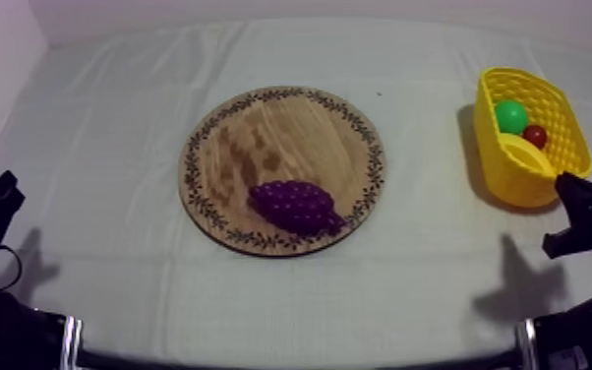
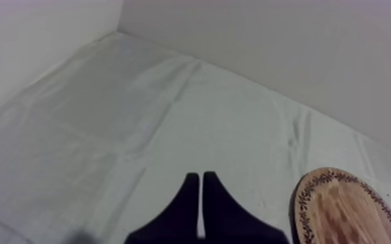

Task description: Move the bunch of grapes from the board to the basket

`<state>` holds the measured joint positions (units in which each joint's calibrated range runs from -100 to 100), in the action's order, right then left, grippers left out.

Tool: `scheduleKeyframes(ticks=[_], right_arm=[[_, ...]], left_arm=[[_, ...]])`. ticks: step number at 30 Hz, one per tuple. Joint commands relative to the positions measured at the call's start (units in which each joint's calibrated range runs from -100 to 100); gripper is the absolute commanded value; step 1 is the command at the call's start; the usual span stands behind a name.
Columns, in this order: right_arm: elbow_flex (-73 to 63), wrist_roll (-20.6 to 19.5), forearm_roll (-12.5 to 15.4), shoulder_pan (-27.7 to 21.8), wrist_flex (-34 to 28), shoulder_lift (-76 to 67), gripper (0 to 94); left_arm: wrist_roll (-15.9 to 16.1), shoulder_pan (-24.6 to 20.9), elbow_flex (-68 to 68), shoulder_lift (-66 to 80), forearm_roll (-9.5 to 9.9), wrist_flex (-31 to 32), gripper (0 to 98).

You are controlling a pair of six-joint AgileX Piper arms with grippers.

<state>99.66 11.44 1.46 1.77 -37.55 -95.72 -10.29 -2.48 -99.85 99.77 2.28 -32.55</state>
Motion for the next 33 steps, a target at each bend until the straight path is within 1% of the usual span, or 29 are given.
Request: scheduleKeyframes(ticks=[1,8,14,18,19,22,25,27,30,33], right_arm=[[0.0,0.0,0.0,0.0,0.0,0.0,0.4],[0.0,0.2,0.0,0.6,0.0,0.0,0.4],[0.0,0.6,0.0,7.0,-0.1,0.0,0.4],[0.0,-2.9,0.0,11.1,-0.1,0.0,0.4],[0.0,-2.9,0.0,12.2,-0.1,0.0,0.4],[0.0,-1.1,0.0,14.9,-0.3,0.0,0.7],[-0.6,-1.5,-0.4,17.7,-2.9,0.0,0.7],[-1.0,-2.2,-1.4,19.8,-2.7,0.9,0.6],[-2.6,-4.9,-4.8,22.7,-0.1,5.6,0.6],[-7.9,-8.0,-8.0,24.8,1.6,13.4,0.6]], left_arm=[[0.0,0.0,0.0,0.0,-0.01,0.0,0.0],[0.0,0.0,0.0,0.0,-0.01,0.0,0.0],[0.0,0.0,0.0,0.0,-0.01,0.0,0.0],[0.0,0.0,0.0,0.0,-0.01,0.0,0.0],[0.0,0.0,0.0,0.0,-0.01,0.0,0.0],[0.0,0.0,0.0,0.0,-0.01,0.0,0.0],[0.0,0.0,0.0,0.0,-0.01,0.0,0.0],[0.0,0.0,0.0,0.0,-0.01,0.0,0.0],[0.0,0.0,0.0,0.0,-0.01,0.0,0.0],[0.0,0.0,0.0,0.0,-0.01,0.0,0.0]])
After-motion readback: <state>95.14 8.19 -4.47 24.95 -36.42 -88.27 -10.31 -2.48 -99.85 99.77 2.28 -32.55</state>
